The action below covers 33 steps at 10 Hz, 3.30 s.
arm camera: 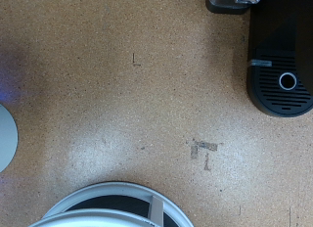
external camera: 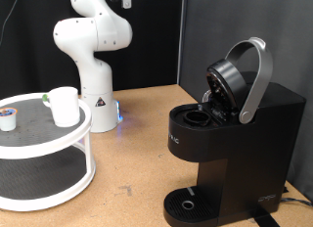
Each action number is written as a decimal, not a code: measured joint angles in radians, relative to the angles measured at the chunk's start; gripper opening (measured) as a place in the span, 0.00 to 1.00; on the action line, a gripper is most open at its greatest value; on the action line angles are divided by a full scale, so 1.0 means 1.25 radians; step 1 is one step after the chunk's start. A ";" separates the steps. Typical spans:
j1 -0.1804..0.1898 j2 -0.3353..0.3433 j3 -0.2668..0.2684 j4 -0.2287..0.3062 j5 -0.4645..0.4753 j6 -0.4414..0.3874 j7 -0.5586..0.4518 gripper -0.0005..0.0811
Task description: Make a cup of coffee with the keurig machine
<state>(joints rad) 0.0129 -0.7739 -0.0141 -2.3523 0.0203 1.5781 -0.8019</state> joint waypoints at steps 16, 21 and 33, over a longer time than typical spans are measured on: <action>-0.032 -0.020 -0.133 0.001 -0.101 -0.040 -0.180 0.99; -0.069 -0.034 -0.246 0.010 -0.186 -0.031 -0.302 0.99; -0.087 -0.028 -0.429 -0.044 -0.257 0.092 -0.411 0.99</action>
<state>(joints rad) -0.0963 -0.8091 -0.5503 -2.4076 -0.3013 1.6933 -1.3158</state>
